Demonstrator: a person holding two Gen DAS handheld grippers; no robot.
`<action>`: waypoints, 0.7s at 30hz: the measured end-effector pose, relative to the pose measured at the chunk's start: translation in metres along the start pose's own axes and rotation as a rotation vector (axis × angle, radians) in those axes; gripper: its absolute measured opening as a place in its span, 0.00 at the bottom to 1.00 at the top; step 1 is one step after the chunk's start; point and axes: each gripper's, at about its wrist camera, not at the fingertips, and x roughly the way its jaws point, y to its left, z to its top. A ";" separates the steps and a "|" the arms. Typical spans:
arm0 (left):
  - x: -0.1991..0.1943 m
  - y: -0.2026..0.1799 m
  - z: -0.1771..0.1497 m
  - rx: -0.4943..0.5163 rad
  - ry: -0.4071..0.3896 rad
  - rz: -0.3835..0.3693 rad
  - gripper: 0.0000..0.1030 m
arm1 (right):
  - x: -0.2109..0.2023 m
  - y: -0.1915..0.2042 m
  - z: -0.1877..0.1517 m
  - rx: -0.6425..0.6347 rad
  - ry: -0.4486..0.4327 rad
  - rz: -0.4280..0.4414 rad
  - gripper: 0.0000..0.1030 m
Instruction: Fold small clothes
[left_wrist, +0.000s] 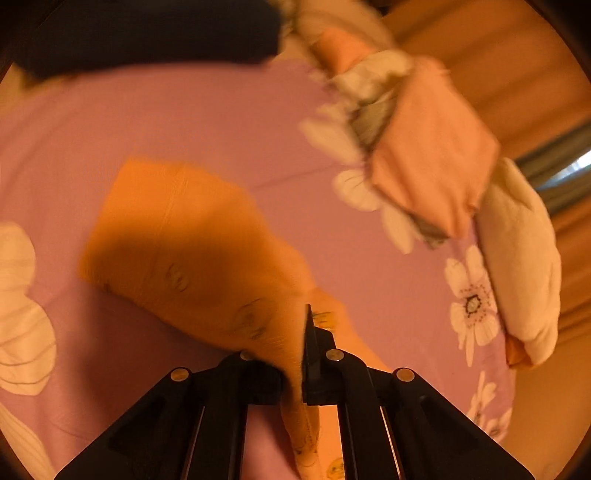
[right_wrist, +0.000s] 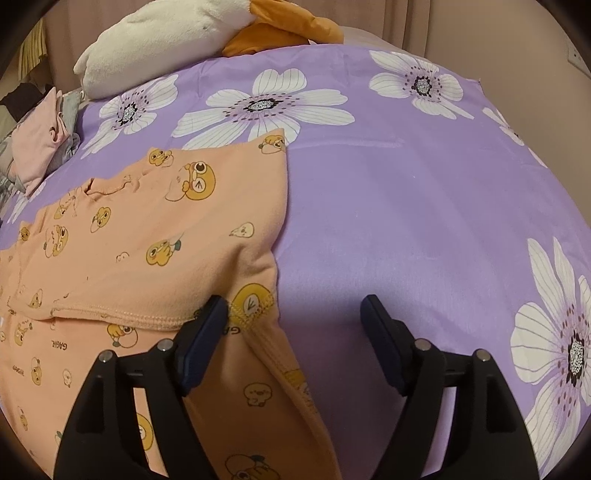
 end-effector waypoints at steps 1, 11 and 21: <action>-0.008 -0.011 -0.002 0.042 -0.032 0.015 0.02 | 0.000 0.000 0.000 0.002 0.001 0.001 0.74; -0.023 -0.246 -0.151 0.591 0.068 -0.203 0.02 | -0.013 -0.020 -0.003 0.123 0.011 0.000 0.72; 0.025 -0.293 -0.355 1.131 0.467 -0.006 0.14 | -0.037 -0.123 -0.025 0.575 0.008 -0.043 0.73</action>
